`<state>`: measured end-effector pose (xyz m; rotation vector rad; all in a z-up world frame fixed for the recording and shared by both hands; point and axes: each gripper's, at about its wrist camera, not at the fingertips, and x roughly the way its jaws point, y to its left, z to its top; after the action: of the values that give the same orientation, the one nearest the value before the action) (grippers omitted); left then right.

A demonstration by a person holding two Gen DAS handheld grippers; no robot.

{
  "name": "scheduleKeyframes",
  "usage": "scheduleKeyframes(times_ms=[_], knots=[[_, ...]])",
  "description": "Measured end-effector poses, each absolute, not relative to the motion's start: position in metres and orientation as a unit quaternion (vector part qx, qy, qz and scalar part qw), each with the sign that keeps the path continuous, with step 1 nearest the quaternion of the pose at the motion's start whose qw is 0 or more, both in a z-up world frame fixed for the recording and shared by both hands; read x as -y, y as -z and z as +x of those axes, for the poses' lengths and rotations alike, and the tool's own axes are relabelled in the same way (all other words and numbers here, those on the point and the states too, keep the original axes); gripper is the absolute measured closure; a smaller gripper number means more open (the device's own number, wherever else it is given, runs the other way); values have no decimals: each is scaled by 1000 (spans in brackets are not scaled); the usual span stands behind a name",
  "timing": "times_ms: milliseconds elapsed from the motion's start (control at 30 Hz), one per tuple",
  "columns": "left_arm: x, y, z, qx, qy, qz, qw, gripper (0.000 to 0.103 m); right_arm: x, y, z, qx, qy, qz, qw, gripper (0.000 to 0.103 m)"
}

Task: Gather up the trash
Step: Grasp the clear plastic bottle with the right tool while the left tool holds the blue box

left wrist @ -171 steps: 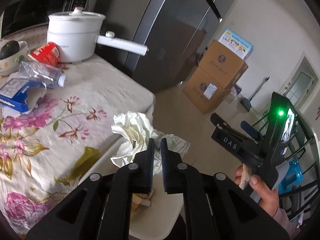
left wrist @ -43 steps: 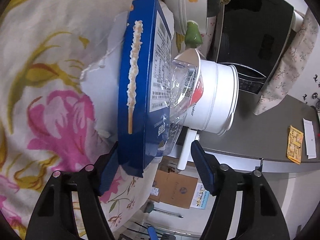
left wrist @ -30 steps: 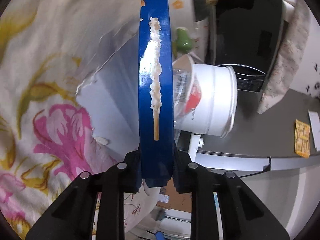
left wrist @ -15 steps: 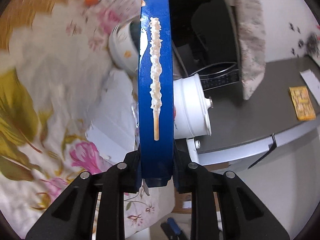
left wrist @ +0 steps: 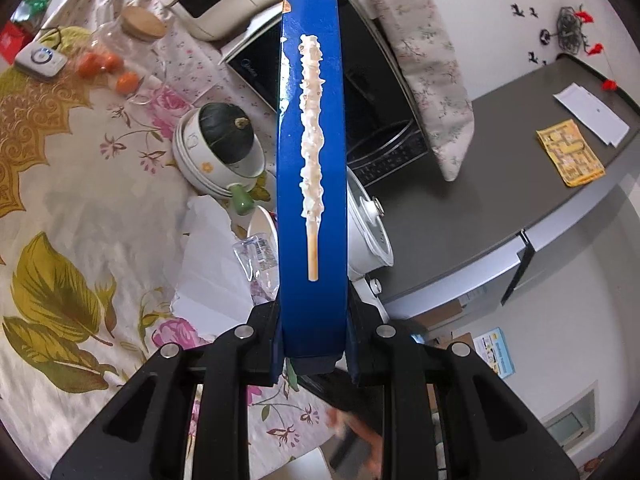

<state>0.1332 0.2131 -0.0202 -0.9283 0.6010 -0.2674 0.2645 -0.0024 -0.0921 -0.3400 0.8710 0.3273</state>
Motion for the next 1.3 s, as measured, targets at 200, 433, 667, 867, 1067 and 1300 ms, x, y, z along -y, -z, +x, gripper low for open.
scheduleKeyframes(times_ms=[200, 433, 667, 867, 1067, 1300], knots=[[-213, 16, 131, -283, 124, -424, 852, 80, -23, 111, 290, -434, -147, -196, 867, 13], [-216, 17, 132, -287, 122, -425, 850, 80, -20, 123, 303, -468, -156, -169, 853, 38], [-217, 20, 133, -291, 119, -428, 847, 80, -21, 119, 283, -459, -180, -159, 855, 55], [-216, 20, 133, -292, 118, -427, 848, 80, -17, 112, 265, -448, -192, -135, 863, 57], [-215, 21, 132, -293, 119, -427, 847, 80, -9, 101, 251, -447, -215, -97, 863, 57], [-214, 21, 128, -293, 122, -426, 847, 80, 2, 91, 225, -426, -217, -87, 874, 57]])
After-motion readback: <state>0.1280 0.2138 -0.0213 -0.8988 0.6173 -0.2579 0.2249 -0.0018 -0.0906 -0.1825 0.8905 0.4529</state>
